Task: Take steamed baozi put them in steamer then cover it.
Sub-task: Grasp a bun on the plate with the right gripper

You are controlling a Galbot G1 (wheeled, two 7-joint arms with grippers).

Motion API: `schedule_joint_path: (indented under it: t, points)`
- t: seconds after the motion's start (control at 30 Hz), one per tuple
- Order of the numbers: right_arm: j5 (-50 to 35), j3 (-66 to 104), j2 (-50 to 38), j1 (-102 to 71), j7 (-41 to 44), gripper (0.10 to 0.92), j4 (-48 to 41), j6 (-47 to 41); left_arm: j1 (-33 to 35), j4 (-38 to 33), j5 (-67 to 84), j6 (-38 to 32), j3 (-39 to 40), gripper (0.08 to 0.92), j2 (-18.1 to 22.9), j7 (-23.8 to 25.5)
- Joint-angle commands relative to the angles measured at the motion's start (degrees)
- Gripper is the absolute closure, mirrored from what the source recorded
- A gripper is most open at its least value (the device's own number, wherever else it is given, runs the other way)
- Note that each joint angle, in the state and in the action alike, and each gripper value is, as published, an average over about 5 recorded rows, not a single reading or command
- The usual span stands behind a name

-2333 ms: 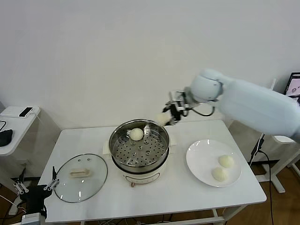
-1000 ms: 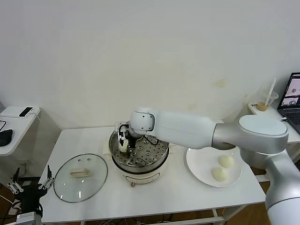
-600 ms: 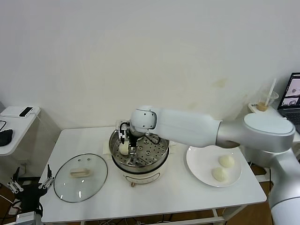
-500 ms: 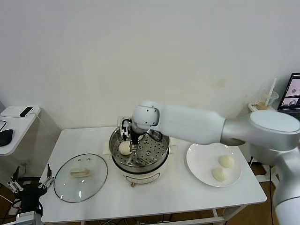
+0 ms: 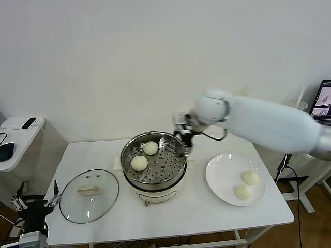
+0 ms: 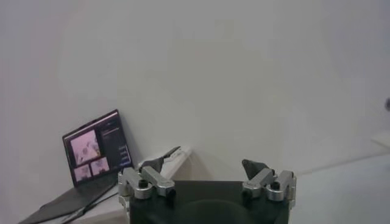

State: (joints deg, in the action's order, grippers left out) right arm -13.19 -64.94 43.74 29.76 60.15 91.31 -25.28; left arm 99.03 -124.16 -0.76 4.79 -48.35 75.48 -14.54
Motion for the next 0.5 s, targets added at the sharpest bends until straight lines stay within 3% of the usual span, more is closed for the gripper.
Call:
schedule_joint_path:
  t: [0.03,0.5]
  points:
    - [9.5,0.4,-16.4,-1.9,6.3,0.203,5.1,7.8,-0.1,0.1,0.0,0.0,0.5,0.177,-0.1,0.0]
    - [22.3,17.0,-22.4,-29.2,5.5,0.203,2.5,12.5,0.0,1.2,-0.5,0.1,1.1,0.177,0.1,0.1]
